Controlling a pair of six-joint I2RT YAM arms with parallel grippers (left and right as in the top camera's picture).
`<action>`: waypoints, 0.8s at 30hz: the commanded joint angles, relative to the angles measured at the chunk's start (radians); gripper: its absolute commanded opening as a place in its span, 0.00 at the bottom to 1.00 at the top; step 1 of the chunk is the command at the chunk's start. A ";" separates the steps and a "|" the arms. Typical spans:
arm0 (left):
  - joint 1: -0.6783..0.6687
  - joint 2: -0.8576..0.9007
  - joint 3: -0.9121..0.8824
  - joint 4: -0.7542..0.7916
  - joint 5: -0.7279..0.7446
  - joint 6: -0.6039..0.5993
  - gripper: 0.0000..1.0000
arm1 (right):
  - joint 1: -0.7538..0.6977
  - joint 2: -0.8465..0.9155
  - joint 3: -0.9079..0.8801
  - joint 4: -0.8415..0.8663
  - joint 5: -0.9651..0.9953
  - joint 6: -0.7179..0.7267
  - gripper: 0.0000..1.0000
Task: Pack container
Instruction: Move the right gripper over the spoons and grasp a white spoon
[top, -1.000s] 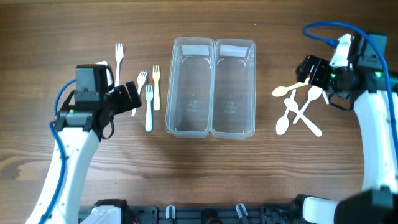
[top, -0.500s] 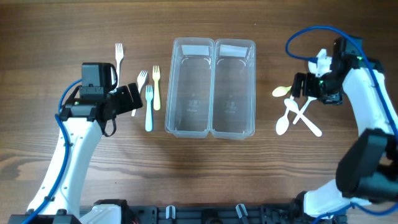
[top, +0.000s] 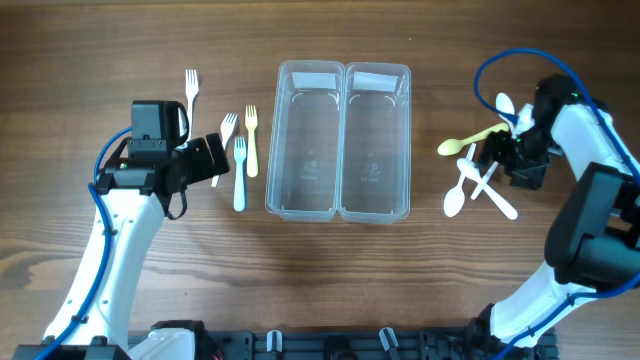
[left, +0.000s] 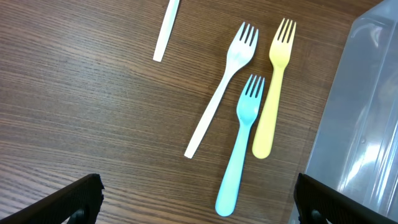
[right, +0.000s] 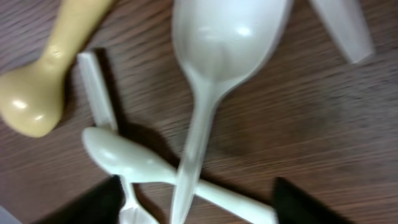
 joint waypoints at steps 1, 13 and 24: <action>0.008 0.003 0.014 0.000 -0.011 0.023 1.00 | -0.023 0.022 0.016 0.018 0.018 0.055 0.60; 0.008 0.003 0.014 0.000 -0.011 0.023 1.00 | -0.022 0.100 0.011 0.078 0.021 0.135 0.43; 0.008 0.003 0.014 0.000 -0.011 0.023 1.00 | -0.022 0.111 0.005 0.089 0.035 0.119 0.04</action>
